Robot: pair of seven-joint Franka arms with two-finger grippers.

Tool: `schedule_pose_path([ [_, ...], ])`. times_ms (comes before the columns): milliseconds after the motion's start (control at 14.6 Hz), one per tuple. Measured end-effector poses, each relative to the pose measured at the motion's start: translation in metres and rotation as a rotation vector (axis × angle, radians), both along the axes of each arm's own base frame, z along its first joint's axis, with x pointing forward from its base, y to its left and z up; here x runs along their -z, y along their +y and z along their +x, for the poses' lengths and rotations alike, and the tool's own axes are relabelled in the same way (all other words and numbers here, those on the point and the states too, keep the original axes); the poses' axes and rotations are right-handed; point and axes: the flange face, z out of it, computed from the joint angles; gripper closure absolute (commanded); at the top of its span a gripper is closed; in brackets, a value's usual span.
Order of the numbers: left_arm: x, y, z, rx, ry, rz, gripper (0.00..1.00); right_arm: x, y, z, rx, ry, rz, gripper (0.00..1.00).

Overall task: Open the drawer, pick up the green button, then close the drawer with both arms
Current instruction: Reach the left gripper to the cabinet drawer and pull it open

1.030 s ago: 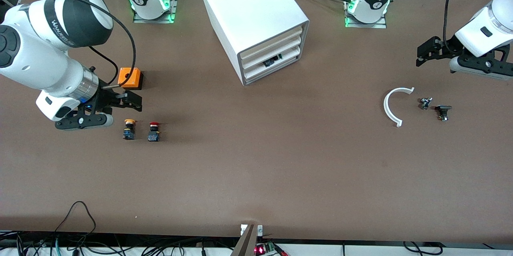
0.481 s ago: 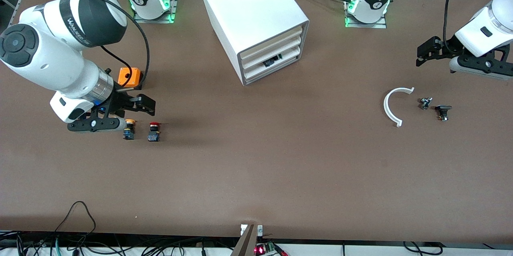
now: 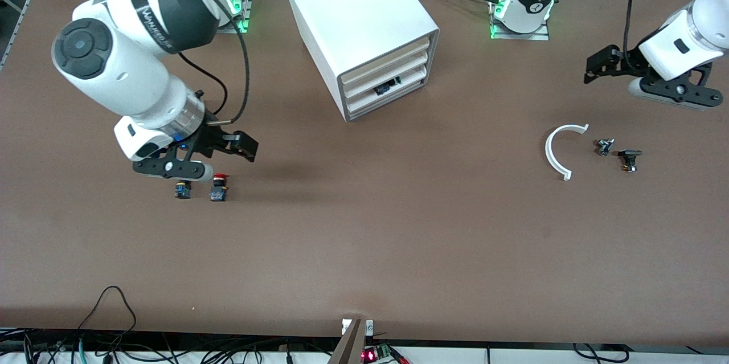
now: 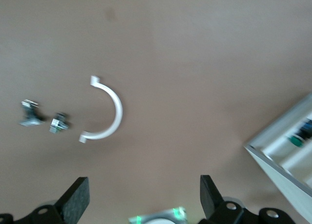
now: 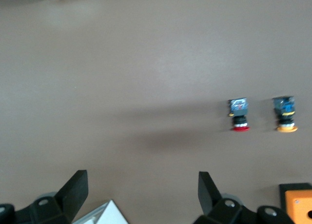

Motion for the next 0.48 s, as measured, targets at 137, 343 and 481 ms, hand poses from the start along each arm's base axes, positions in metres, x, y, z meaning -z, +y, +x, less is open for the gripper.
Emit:
schedule_pose_path([
  [137, 0.011, -0.009, -0.003, 0.003, 0.069, -0.056, 0.0, 0.001, 0.018, -0.007, 0.067, 0.011, 0.004, 0.0],
  [343, 0.024, -0.027, -0.003, 0.003, 0.144, -0.185, 0.0, 0.002, 0.038, -0.015, 0.202, 0.027, 0.014, 0.0],
  [481, 0.034, -0.04, 0.001, 0.011, 0.183, -0.292, 0.0, 0.002, 0.049, -0.018, 0.271, 0.03, 0.023, 0.0],
])
